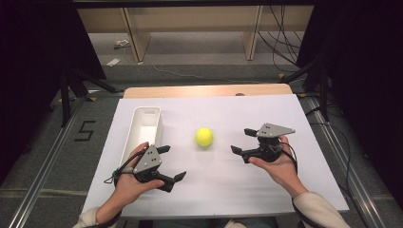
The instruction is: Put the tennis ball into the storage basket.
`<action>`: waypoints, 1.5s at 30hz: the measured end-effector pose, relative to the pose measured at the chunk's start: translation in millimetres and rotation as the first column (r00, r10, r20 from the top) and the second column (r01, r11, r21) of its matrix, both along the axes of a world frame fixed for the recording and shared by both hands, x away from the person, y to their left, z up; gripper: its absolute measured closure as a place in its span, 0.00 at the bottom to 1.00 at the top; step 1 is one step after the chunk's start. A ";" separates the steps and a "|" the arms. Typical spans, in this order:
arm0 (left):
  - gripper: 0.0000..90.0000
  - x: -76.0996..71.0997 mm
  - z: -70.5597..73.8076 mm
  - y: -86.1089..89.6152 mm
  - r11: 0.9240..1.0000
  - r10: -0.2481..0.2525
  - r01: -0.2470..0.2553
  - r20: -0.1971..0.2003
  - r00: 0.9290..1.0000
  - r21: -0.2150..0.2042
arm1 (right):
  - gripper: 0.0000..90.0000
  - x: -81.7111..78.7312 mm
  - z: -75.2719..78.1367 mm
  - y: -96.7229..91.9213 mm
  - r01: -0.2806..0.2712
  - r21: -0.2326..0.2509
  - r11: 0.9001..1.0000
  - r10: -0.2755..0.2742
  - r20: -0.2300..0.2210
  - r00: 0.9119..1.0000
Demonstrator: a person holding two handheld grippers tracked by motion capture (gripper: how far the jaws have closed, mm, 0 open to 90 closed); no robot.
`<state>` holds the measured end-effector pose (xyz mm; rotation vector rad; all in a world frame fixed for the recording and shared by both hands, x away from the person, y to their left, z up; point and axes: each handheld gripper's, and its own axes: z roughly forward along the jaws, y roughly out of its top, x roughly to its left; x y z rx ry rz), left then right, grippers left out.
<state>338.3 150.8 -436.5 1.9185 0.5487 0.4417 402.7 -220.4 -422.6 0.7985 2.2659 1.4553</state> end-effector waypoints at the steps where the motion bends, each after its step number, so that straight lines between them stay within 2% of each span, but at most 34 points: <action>1: 0.01 0.0 0.0 -0.1 1.000 0.000 0.000 0.000 1.000 0.001 | 0.17 0.3 0.0 0.1 0.001 0.001 1.000 -0.001 -0.001 1.000; 45: 0.01 0.1 0.4 0.5 1.000 -0.002 0.002 0.000 1.000 0.001 | 0.17 11.9 -2.3 19.1 -0.018 0.005 1.000 0.018 -0.012 1.000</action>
